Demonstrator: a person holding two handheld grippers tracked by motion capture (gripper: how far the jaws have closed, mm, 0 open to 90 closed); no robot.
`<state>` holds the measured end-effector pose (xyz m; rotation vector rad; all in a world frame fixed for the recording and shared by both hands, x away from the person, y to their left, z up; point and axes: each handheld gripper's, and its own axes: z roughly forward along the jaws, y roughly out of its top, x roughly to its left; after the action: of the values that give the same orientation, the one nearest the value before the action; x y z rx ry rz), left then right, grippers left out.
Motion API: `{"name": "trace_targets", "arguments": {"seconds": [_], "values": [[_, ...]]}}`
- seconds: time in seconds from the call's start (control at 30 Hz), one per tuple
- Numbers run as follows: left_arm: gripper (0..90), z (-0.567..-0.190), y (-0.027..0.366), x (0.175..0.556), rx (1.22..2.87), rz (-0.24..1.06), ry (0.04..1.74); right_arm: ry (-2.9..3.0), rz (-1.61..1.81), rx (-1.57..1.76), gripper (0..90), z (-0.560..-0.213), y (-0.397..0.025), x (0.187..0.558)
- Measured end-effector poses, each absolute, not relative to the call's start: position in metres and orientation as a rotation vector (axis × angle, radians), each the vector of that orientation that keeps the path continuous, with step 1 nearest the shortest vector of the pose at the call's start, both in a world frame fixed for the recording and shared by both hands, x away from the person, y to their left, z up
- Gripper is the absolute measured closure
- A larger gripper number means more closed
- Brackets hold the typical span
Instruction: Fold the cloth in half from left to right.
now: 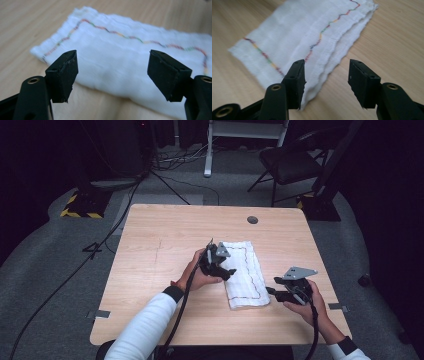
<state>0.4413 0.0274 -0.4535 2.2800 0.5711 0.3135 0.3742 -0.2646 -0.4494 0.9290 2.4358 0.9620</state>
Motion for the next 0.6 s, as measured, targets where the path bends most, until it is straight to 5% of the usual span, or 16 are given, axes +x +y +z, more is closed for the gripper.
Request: {"name": "trace_targets", "arguments": {"seconds": [0.17,0.6], "values": [[23.9,-0.465,0.022,0.421,2.307,0.22,0.495,2.479,0.865,0.954,49.0,-0.459,-0.263,0.398],[26.7,-0.487,0.024,0.405,2.427,0.263,0.505,2.567,0.867,0.941,54.9,-0.483,-0.259,0.397]]}}
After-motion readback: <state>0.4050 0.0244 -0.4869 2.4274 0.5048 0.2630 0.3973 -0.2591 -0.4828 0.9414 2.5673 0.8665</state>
